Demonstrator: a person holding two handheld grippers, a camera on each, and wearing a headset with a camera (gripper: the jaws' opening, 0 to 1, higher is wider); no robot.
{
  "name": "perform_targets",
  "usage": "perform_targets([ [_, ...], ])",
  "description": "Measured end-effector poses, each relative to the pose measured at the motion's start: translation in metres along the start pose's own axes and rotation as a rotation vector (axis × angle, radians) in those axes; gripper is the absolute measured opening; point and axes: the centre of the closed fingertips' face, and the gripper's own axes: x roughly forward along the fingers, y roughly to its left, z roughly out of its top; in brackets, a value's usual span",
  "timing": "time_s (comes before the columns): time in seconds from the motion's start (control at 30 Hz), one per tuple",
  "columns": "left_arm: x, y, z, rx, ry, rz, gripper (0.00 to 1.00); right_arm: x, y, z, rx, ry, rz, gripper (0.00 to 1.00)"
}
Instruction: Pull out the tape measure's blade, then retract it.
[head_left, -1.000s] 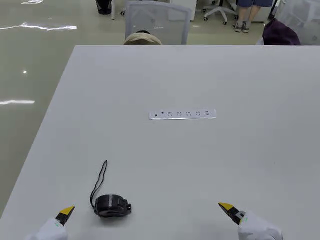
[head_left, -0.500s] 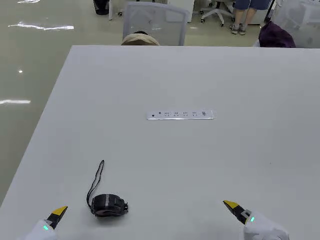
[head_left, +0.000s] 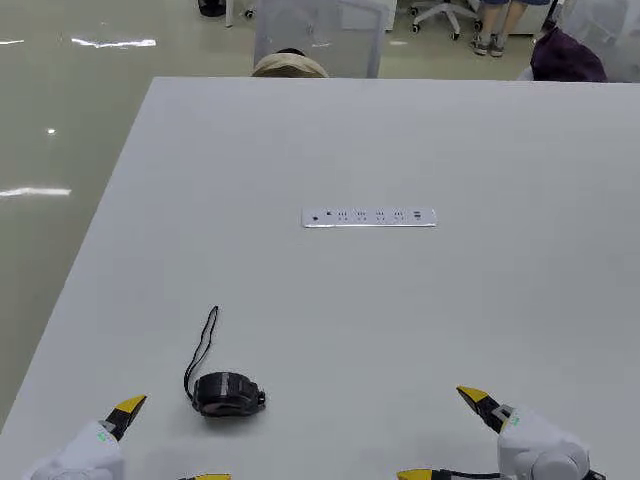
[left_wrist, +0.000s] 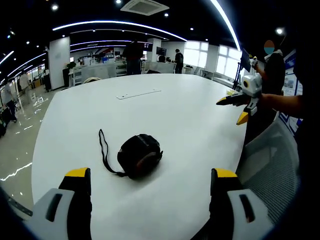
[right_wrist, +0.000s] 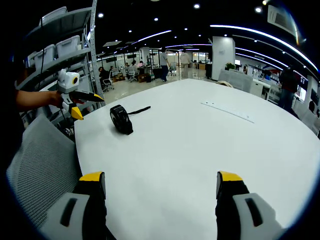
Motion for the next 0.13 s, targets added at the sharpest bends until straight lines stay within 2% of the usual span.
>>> perform_targets([
  [0.13, 0.0009, -0.0009, 0.0004, -0.002, 0.0, -0.006, 0.99, 0.0003, -0.0013, 0.0, -0.001, -0.002, -0.001, 0.93],
])
